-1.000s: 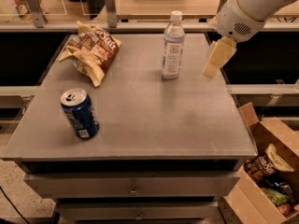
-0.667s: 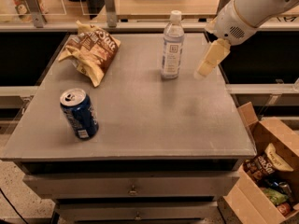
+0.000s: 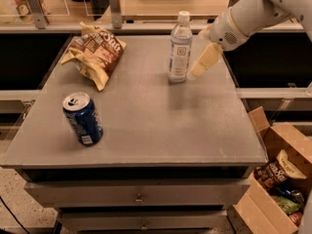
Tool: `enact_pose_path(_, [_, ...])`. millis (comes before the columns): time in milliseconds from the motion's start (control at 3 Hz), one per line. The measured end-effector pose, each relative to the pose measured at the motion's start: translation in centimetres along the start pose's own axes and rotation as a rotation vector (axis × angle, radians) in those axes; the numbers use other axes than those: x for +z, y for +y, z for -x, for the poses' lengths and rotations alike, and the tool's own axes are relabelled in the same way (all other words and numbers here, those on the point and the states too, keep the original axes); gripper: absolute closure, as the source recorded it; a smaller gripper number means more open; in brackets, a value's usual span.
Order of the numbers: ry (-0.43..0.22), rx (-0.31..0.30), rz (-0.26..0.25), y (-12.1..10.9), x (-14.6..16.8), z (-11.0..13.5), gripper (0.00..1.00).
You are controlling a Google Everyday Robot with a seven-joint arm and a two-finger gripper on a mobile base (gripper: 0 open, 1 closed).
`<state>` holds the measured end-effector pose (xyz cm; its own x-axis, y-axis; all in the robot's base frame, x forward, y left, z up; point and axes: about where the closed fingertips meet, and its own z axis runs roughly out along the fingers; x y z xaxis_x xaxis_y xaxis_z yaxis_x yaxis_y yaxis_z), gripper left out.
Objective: Pick blue plastic bottle
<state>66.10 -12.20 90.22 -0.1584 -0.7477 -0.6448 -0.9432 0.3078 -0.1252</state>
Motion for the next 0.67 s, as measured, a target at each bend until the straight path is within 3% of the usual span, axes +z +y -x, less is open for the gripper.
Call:
enact_pose_path(333, [-0.048,0.003,0.033,-0.5,2.3,1.2,0.00])
enact_pose_path(667, [-0.111,-0.009,0.063,-1.1,4.1,2.7,0.18])
